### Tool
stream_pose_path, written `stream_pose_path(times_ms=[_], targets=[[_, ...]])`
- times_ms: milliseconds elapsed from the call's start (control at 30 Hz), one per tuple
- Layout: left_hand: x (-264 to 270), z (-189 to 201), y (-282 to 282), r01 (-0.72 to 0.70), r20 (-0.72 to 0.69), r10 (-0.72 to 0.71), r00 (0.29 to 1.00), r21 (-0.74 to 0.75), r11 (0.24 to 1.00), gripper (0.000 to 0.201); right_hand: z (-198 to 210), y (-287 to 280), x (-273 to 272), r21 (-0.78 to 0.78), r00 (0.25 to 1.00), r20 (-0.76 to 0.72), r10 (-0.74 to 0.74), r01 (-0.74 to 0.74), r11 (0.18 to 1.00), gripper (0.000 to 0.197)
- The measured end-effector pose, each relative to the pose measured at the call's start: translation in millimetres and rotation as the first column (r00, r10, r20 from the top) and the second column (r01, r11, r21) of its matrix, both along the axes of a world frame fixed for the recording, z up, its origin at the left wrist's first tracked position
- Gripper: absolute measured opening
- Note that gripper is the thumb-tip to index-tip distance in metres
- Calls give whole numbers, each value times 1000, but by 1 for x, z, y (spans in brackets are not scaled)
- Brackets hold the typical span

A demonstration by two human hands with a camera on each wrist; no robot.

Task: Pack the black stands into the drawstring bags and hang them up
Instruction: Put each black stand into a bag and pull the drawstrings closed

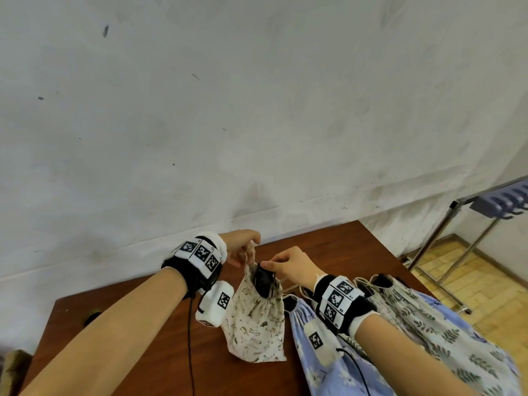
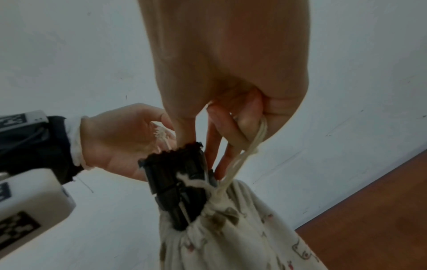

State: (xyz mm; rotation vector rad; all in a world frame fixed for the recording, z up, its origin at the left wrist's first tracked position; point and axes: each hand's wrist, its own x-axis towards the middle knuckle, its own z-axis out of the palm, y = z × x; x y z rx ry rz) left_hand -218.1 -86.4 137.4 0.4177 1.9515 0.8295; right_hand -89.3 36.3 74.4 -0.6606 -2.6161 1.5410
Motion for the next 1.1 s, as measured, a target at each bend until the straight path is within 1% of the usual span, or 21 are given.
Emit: stream_pose_path(times_ms=[100,167,267,367,433,467,533,567,600,667,700,767,833,900,967,1000,1067,1100], targets=[[-3,8,-1,20,-14,-20,1000,23,1000,28,1,0,2,0,1000,-8,9,-9,1000,34],[-3,16,-4,58,-11,-58,998,21,998,27,3,-2,2,40,1000,3,16,-16,999,33],[6,33,-4,135,-7,-135,991,64,989,23,9,-4,2,84,999,29,19,-21,996,33],[21,52,-2,223,-56,-219,974,76,972,26,16,-5,3,201,997,69,37,-50,978,31],[32,63,2,253,-89,-244,966,103,962,27,22,-6,3,240,994,98,42,-64,969,24],[36,69,6,258,-103,-246,964,121,958,24,25,-5,3,244,994,101,40,-64,968,28],[41,79,11,279,-125,-263,957,140,950,14,26,-4,4,252,994,107,31,-58,966,43],[42,81,11,300,-130,-284,950,131,945,10,26,-4,4,246,991,124,42,-72,967,45],[42,80,10,323,-121,-310,943,112,940,11,22,-5,6,236,986,154,59,-94,967,45],[39,68,5,334,-101,-326,940,73,940,16,11,-10,14,241,974,214,79,-131,962,44],[37,61,1,311,-92,-304,948,69,948,20,3,-11,19,225,972,225,73,-125,966,43],[35,54,-2,264,-49,-260,964,126,956,34,-4,-14,25,160,985,164,53,-79,984,45],[35,60,-3,281,-27,-281,959,192,940,41,7,-13,25,127,993,110,51,-65,990,49],[37,74,-3,302,-26,-303,952,220,928,36,22,-10,23,126,996,66,59,-67,990,43],[41,83,0,299,-15,-304,953,234,925,24,34,-9,21,127,997,42,63,-68,990,25],[43,86,1,318,-14,-324,946,233,919,21,39,-7,20,126,997,41,72,-76,989,23],[47,83,2,358,-9,-364,931,205,911,19,40,-5,20,113,996,68,64,-71,991,30],[49,80,2,357,-1,-364,931,193,914,21,41,-5,21,103,995,84,47,-56,993,30]])
